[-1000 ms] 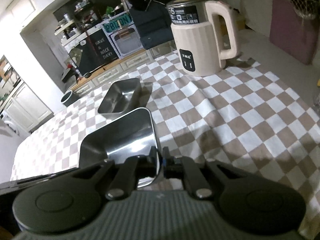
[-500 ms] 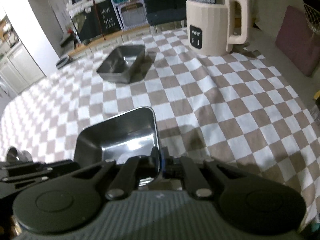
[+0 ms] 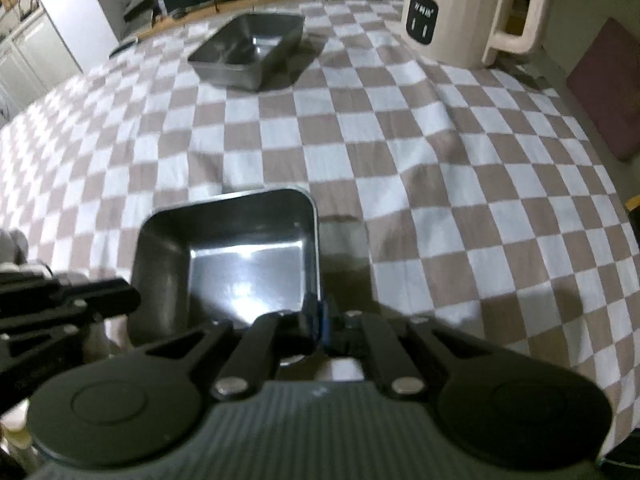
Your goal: Organize plates and bowls
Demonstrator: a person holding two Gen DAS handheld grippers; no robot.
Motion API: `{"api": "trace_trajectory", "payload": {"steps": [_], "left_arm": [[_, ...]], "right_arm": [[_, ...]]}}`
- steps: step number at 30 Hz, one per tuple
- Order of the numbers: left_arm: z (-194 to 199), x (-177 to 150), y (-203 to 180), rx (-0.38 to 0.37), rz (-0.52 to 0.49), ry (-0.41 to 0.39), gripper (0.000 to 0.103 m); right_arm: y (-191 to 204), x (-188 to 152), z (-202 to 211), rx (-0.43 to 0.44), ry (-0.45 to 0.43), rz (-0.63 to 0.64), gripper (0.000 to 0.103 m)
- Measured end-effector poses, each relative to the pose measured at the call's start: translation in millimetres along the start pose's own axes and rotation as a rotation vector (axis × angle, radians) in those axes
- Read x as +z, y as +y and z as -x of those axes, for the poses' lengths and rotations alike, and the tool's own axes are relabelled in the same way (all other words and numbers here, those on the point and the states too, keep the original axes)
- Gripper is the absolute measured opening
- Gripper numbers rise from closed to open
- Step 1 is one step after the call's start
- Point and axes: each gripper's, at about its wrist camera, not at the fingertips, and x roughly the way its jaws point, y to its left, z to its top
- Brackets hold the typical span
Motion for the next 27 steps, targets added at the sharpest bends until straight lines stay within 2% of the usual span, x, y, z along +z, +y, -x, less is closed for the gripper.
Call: {"api": "trace_trajectory", "payload": {"steps": [9, 13, 23, 27], "left_arm": [[8.4, -17.1, -10.1, -0.047, -0.035, 0.025, 0.007], [9.1, -19.4, -10.7, -0.051, -0.044, 0.026, 0.007], [6.9, -14.8, -6.7, -0.051, -0.024, 0.026, 0.007], [7.3, -14.5, -5.3, -0.055, -0.014, 0.028, 0.007]], "right_arm": [[-1.2, -13.9, -2.7, -0.011, 0.081, 0.029, 0.005], [2.1, -23.9, -0.6, -0.02, 0.086, 0.041, 0.005], [-0.1, -21.2, 0.8, -0.012, 0.099, 0.036, 0.005], [-4.4, -20.8, 0.5, -0.012, 0.093, 0.024, 0.009]]}}
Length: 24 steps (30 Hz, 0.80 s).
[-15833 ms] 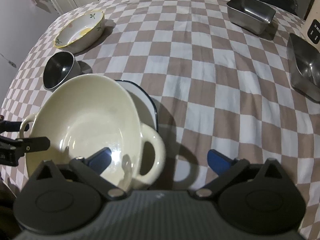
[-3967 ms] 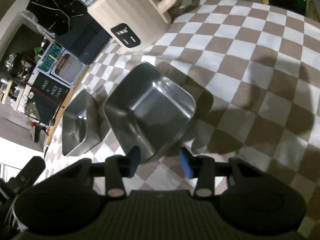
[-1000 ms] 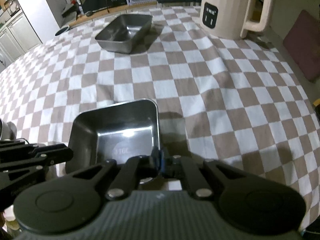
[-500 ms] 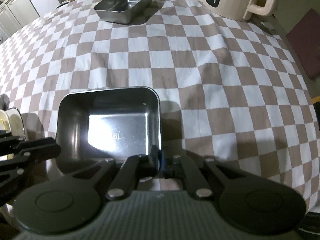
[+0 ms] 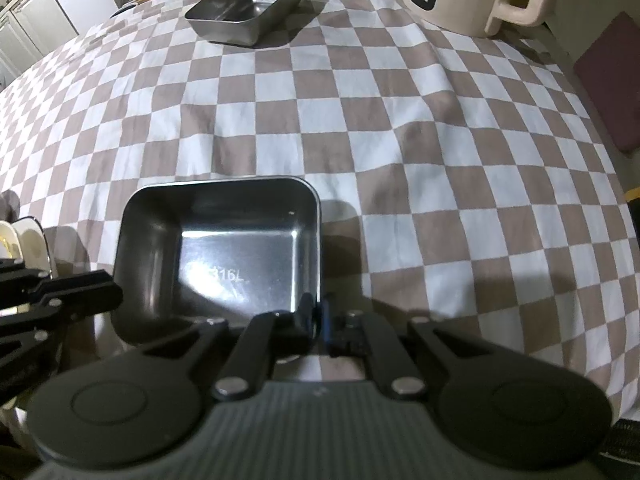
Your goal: Organize plates and bowls
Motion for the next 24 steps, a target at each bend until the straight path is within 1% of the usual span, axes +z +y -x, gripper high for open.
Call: {"api": "trace_trajectory", "payload": {"steps": [1, 3, 5, 9, 12, 16, 19, 21, 22, 24], "left_arm": [[-0.1, 0.2, 0.3, 0.001, 0.001, 0.0, 0.007], [0.3, 0.1, 0.5, 0.003, 0.002, -0.002, 0.008], [0.3, -0.1, 0.6, 0.006, 0.006, -0.001, 0.009], [0.4, 0.2, 2.8, 0.016, 0.016, 0.002, 0.017], [1.1, 0.6, 4.6, 0.022, 0.028, 0.004, 0.021], [3.7, 0.7, 4.6, 0.029, 0.037, 0.003, 0.027], [7.5, 0.5, 3.8, 0.032, 0.04, -0.004, 0.038], [10.8, 0.5, 3.1, 0.035, 0.04, -0.01, 0.054], [13.4, 0.6, 2.5, 0.037, 0.036, -0.017, 0.059], [19.4, 1.3, 1.9, 0.047, 0.026, -0.035, 0.077]], "right_arm": [[-1.0, 0.4, 0.4, -0.002, -0.003, -0.004, 0.01], [-1.2, 1.4, 0.8, -0.012, -0.003, -0.007, 0.017], [-2.2, 1.7, 1.1, -0.023, -0.004, -0.006, 0.018], [-3.6, 0.4, 4.1, -0.022, -0.009, -0.008, 0.021], [-4.3, -0.3, 7.9, -0.024, -0.014, -0.013, 0.026], [-3.5, -2.1, 15.4, -0.026, -0.023, -0.011, 0.029], [-3.0, -3.6, 23.1, -0.023, -0.039, -0.012, 0.033], [-2.6, -4.9, 29.1, -0.016, -0.054, -0.015, 0.039], [-3.1, -5.6, 32.4, -0.008, -0.066, -0.019, 0.041], [-5.0, -6.0, 39.8, 0.006, -0.084, -0.028, 0.05]]}}
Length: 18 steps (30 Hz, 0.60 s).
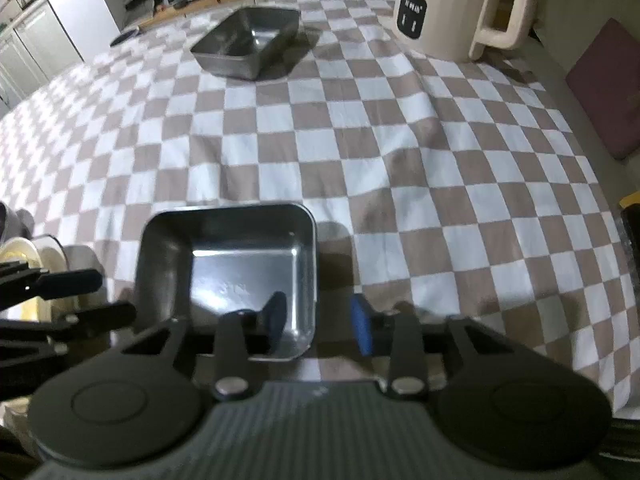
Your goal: Organize plates and bowls
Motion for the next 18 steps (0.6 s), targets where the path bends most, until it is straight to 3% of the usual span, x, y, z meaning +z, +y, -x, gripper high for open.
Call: {"api": "trace_trajectory", "payload": {"steps": [6, 11, 18], "left_arm": [[20.6, 9.5, 11.4, 0.012, 0.028, -0.073, 0.097], [38.6, 24.9, 31.3, 0.032, 0.091, -0.159, 0.103], [50.7, 43.5, 67.6, 0.085, 0.212, -0.247, 0.103]], "right_arm": [[-7.2, 3.9, 25.0, 0.024, -0.085, -0.054, 0.078], [-6.7, 9.1, 41.7, 0.022, -0.183, -0.102, 0.1], [1.7, 20.7, 54.4, 0.021, -0.336, -0.172, 0.103]]}}
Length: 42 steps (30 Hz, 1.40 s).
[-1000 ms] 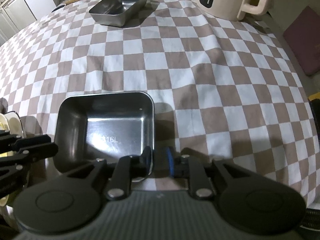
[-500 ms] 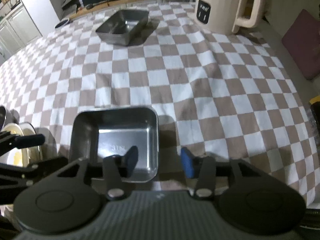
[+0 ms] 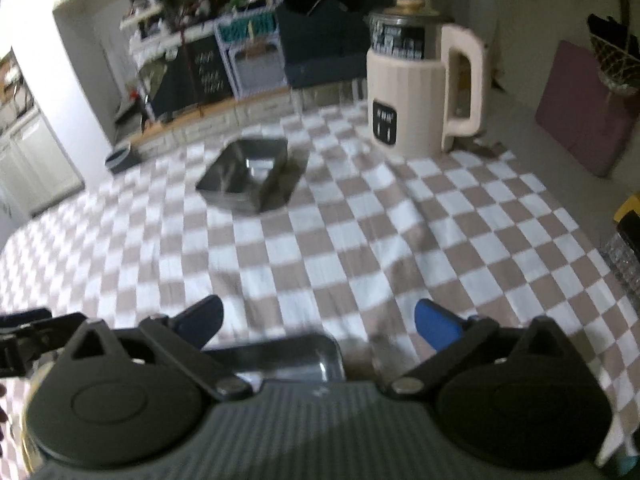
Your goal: Organize plates and bowls
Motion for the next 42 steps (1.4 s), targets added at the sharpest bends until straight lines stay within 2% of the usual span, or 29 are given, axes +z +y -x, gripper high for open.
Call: {"api": "trace_trajectory", "payload": {"steps": [5, 12, 16, 23, 25, 27, 28, 33, 35, 40, 42], "left_arm": [[-11.0, 14.6, 20.9, 0.025, 0.116, -0.046, 0.103], [-44.0, 36.1, 33.5, 0.015, 0.296, -0.071, 0.103], [-73.1, 48.6, 25.7, 0.011, 0.32, -0.052, 0.103], [-131.0, 65.1, 9.6, 0.029, 0.339, 0.007, 0.103], [-145.3, 67.8, 7.7, 0.024, 0.354, 0.011, 0.099], [-157.8, 69.9, 6.7, 0.011, 0.366, 0.007, 0.089], [-164.7, 70.5, 7.0, 0.005, 0.38, 0.016, 0.087], [-191.8, 70.7, 9.8, -0.056, 0.5, 0.041, 0.071], [-199.3, 72.0, 6.3, -0.058, 0.506, 0.03, 0.061], [-218.0, 73.3, 3.1, -0.075, 0.552, 0.057, 0.046], [-221.9, 74.1, 2.8, -0.076, 0.558, 0.063, 0.036]], "right_arm": [[12.5, 7.7, -8.6, 0.007, -0.065, -0.069, 0.103], [20.4, 20.9, -32.5, 0.033, -0.126, -0.164, 0.103], [22.9, 33.1, -44.8, 0.071, -0.174, -0.252, 0.103], [27.0, 49.3, -63.9, 0.145, -0.198, -0.333, 0.103], [28.8, 53.8, -68.1, 0.133, -0.209, -0.324, 0.103], [28.4, 56.5, -72.2, 0.114, -0.221, -0.319, 0.103], [27.0, 57.2, -74.6, 0.104, -0.23, -0.318, 0.103], [19.6, 61.4, -84.9, 0.083, -0.241, -0.344, 0.103], [17.0, 61.7, -87.7, 0.079, -0.239, -0.355, 0.103], [14.4, 66.1, -98.7, 0.046, -0.241, -0.329, 0.103], [12.8, 67.1, -102.7, 0.047, -0.238, -0.33, 0.103]]}}
